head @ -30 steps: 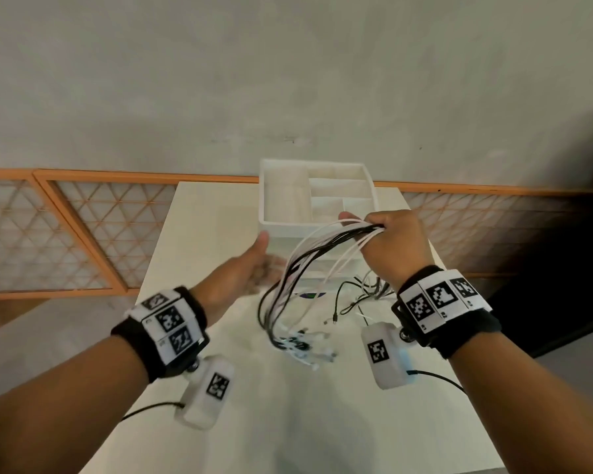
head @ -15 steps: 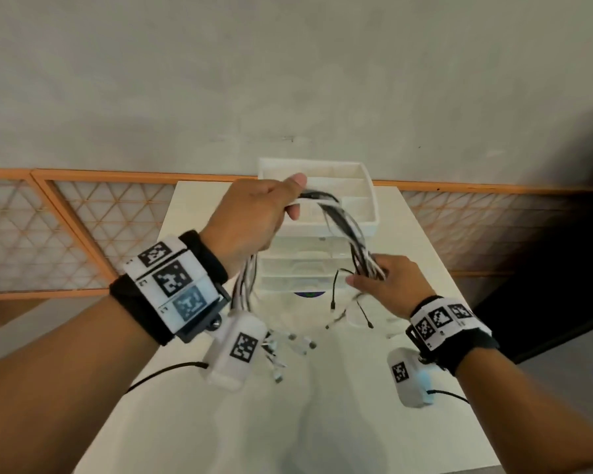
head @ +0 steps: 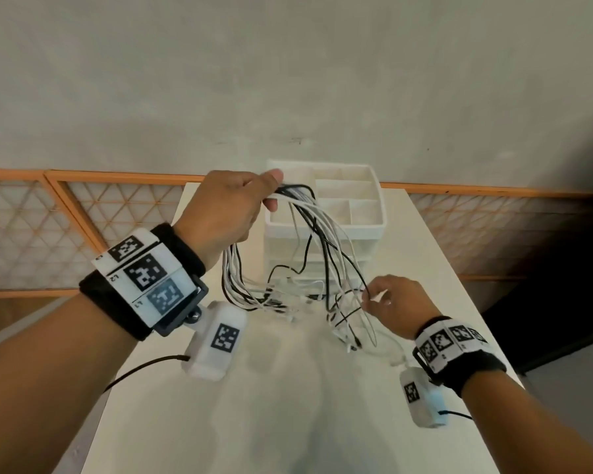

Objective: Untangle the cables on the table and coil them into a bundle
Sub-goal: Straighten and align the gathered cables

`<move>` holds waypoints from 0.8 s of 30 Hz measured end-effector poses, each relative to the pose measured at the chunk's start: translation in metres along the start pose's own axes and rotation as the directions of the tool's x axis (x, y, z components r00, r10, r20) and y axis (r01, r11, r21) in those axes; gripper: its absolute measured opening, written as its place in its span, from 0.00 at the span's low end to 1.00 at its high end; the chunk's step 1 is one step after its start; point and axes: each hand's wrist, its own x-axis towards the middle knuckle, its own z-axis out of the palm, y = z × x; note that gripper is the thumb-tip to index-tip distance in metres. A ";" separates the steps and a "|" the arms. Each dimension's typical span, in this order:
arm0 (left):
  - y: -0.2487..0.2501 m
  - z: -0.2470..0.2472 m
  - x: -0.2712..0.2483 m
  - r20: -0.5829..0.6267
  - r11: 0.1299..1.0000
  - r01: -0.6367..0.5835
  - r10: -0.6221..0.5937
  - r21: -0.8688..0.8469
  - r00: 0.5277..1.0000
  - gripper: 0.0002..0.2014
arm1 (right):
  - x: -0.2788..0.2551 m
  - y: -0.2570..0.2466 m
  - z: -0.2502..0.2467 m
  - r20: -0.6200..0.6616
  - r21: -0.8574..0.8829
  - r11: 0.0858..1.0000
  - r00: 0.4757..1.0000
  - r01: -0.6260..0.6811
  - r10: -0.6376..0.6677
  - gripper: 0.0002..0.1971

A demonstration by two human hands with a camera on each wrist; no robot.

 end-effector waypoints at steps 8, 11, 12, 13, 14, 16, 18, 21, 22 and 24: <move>0.002 0.014 -0.010 0.209 0.991 0.010 -0.038 0.137 0.977 0.20 | -0.005 -0.101 -0.065 -0.200 0.498 0.770 0.917 0.398 -0.344 0.17; 0.001 0.016 -0.011 0.180 0.975 0.005 -0.046 0.223 0.983 0.20 | -0.007 -0.115 -0.062 -0.243 0.490 0.773 0.915 0.403 -0.323 0.09; 0.001 0.018 -0.011 0.157 0.969 0.006 -0.046 0.247 0.987 0.20 | -0.006 -0.114 -0.061 -0.264 0.462 0.784 0.908 0.415 -0.325 0.07; 0.002 0.019 -0.012 0.129 0.965 0.007 -0.042 0.261 0.991 0.20 | -0.005 -0.112 -0.061 -0.253 0.445 0.796 0.910 0.410 -0.328 0.06; 0.003 0.020 -0.012 0.096 0.965 0.009 -0.035 0.261 0.995 0.20 | -0.003 -0.110 -0.061 -0.211 0.446 0.806 0.921 0.389 -0.328 0.06; 0.008 0.018 -0.009 0.001 0.982 0.031 -0.032 0.185 0.999 0.18 | 0.001 -0.094 -0.052 -0.075 0.425 0.852 0.950 0.306 -0.304 0.12; 0.014 0.007 0.000 -0.098 0.999 0.037 -0.034 0.032 0.995 0.18 | 0.001 -0.067 -0.034 0.076 0.284 0.940 0.973 0.189 -0.219 0.19; 0.014 -0.006 0.006 -0.136 1.000 -0.001 0.001 0.000 0.991 0.19 | -0.002 -0.025 -0.012 0.178 0.044 0.999 0.984 0.003 -0.011 0.25; 0.013 -0.005 0.004 -0.130 1.000 -0.003 0.005 0.016 0.991 0.19 | 0.001 -0.018 -0.011 0.178 -0.015 1.000 0.984 -0.022 0.025 0.25; 0.009 0.000 0.001 -0.128 1.000 0.006 -0.008 -0.015 0.992 0.21 | 0.006 -0.013 -0.016 0.178 -0.101 0.994 0.982 -0.051 0.069 0.25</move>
